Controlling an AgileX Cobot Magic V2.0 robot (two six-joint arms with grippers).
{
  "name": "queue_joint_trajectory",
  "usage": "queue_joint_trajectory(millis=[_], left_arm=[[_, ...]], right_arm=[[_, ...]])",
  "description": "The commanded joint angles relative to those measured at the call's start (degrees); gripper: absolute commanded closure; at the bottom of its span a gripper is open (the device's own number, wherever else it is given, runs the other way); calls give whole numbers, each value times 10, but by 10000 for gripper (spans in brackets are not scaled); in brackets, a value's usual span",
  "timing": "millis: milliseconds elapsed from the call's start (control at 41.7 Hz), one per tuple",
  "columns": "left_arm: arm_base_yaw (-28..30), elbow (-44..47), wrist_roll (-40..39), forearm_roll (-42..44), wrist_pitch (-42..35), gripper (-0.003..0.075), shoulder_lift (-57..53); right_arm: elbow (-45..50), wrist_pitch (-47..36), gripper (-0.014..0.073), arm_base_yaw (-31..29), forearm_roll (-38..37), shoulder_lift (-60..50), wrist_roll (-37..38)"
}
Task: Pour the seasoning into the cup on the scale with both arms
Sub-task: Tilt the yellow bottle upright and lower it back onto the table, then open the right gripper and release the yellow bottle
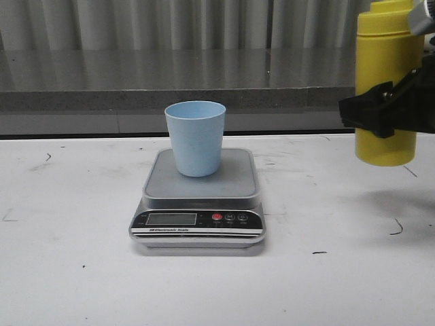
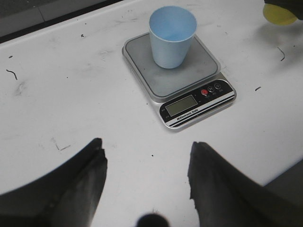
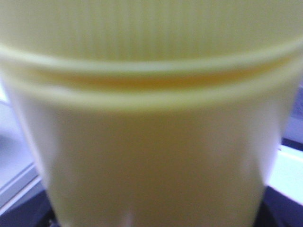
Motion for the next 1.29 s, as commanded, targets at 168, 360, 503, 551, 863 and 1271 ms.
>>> queue_joint_trajectory(millis=[168, 360, 503, 551, 863, 1271], left_arm=[[-5, -14, -1, -4, -40, 334, -2], [-5, -14, -1, -4, -40, 334, -2], [-5, -14, -1, -4, -40, 334, -2], [-5, -14, -1, -4, -40, 334, -2], [-5, -14, -1, -4, -40, 334, -2], [-5, -14, -1, -4, -40, 334, -2]], right_arm=[[-40, -133, 267, -4, 74, 52, -21], [-78, -133, 267, -4, 75, 94, -21], [-103, -133, 267, -4, 75, 127, -21], [-110, -133, 267, -4, 75, 136, -21], [-121, -108, 109, -4, 75, 159, -21], [-118, -23, -43, -4, 75, 139, -21]])
